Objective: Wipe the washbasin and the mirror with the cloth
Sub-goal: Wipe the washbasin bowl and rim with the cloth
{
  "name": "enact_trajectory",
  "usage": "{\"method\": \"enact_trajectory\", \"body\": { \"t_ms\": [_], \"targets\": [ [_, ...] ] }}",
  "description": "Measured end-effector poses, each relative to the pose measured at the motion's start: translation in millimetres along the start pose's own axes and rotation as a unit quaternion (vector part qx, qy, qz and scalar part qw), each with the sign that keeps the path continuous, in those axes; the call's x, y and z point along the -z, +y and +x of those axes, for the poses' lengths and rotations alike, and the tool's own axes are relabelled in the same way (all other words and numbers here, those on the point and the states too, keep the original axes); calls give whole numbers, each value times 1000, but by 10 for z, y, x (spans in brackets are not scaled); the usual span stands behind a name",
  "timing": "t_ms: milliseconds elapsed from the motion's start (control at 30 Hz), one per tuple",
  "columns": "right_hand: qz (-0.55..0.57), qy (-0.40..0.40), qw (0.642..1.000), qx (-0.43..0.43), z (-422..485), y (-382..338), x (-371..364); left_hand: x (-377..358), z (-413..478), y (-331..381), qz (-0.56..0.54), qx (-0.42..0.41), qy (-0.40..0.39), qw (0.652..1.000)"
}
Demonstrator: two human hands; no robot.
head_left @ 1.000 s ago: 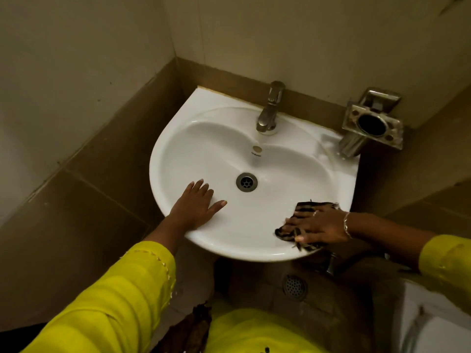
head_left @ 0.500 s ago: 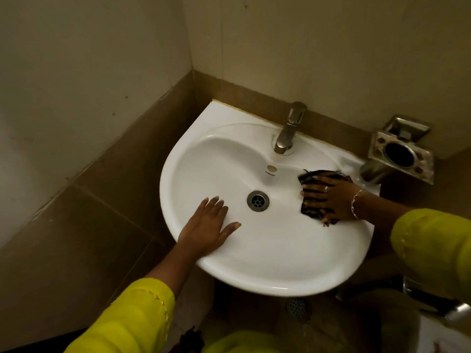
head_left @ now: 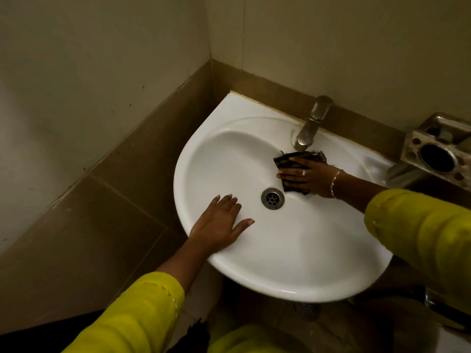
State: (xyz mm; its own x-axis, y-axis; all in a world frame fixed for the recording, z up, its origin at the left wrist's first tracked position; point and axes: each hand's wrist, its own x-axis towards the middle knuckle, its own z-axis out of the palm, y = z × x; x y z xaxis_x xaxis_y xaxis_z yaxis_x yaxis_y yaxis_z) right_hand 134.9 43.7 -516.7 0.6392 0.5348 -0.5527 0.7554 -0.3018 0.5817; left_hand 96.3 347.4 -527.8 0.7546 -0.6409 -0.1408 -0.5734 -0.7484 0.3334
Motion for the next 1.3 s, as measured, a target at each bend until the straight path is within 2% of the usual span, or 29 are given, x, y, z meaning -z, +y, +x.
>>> {"method": "enact_trajectory", "body": {
  "t_ms": [200, 333, 433, 500, 567, 733, 867, 967, 1100, 1167, 1300],
  "targets": [
    [-2, -53, 997, -46, -393, -137, -127, -6, 2, 14, 18, 15, -15, 1000],
    [96, 1, 991, -95, -628, -363, -162, -3, -4, -14, 16, 25, 4, 1000],
    [167, -52, 974, -140, -777, -649, -249, -19, -6, -17, 12, 30, 22, 999],
    [206, -148, 955, -151, -848, -800, -246, -11, -8, -5, 3, 32, 41, 999],
    [245, -206, 936, -149, -860, -899, -178, 22, -28, 14, -6, 34, 47, 998],
    [382, -262, 881, -97, -806, -1112, 103, 102, 8, 9, -61, 29, 32, 997],
    [500, -234, 833, -38, -673, -1281, 357, 292, 134, -168, -47, 31, 66, 996],
    [581, -183, 793, 13, -549, -1347, 547, 320, 109, -278, -50, 27, 67, 996],
    [667, -112, 735, 48, -289, -1410, 790, 300, 89, -287, -96, 24, 107, 989],
    [692, -55, 717, 61, -82, -1444, 929, 308, 84, -315, -135, 33, 140, 980],
    [699, 89, 706, 66, 356, -1468, 1167, 307, 88, -339, -170, 25, 165, 971]
  ]
}}
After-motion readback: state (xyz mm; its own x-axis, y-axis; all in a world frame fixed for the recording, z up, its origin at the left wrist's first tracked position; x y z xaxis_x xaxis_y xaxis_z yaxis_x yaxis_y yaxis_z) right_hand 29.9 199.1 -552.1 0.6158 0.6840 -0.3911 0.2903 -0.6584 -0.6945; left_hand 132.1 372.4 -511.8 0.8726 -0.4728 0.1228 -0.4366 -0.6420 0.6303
